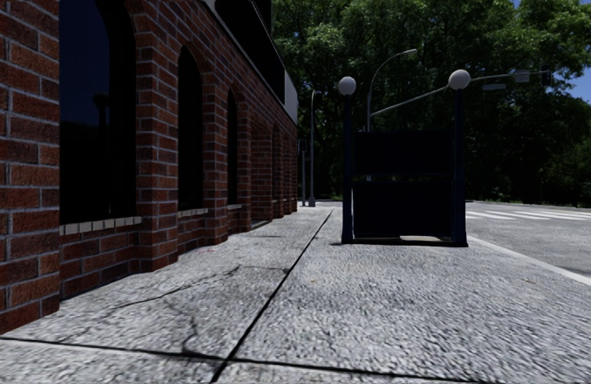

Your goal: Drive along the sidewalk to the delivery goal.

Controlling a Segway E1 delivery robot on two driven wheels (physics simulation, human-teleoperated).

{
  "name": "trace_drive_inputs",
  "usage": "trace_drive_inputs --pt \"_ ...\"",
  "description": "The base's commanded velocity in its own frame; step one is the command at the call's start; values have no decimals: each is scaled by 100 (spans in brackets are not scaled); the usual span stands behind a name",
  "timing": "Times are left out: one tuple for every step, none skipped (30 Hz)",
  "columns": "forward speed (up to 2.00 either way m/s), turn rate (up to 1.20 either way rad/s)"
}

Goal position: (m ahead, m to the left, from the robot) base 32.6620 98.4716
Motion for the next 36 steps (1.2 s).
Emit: trace_drive_inputs --pt "200 35" --pt "200 10" --pt "200 0" --pt "200 0" --pt "200 0" --pt "200 0" --pt "200 0" --pt "200 0" --pt "200 0" --pt "200 0" --pt "200 0" --pt "200 0" --pt "200 0" --pt "200 0" --pt "200 0" --pt "200 0" --pt "200 0" --pt "200 0" --pt "200 0" --pt "200 0" --pt "200 0" --pt "200 0" --pt "200 0" --pt "200 0" --pt "200 0" --pt "200 0" --pt "200 0" --pt "200 0" --pt "200 0" --pt "200 0" --pt "200 0" --pt "200 0" --pt "200 0" --pt "200 0" --pt "200 0" --pt "200 0"
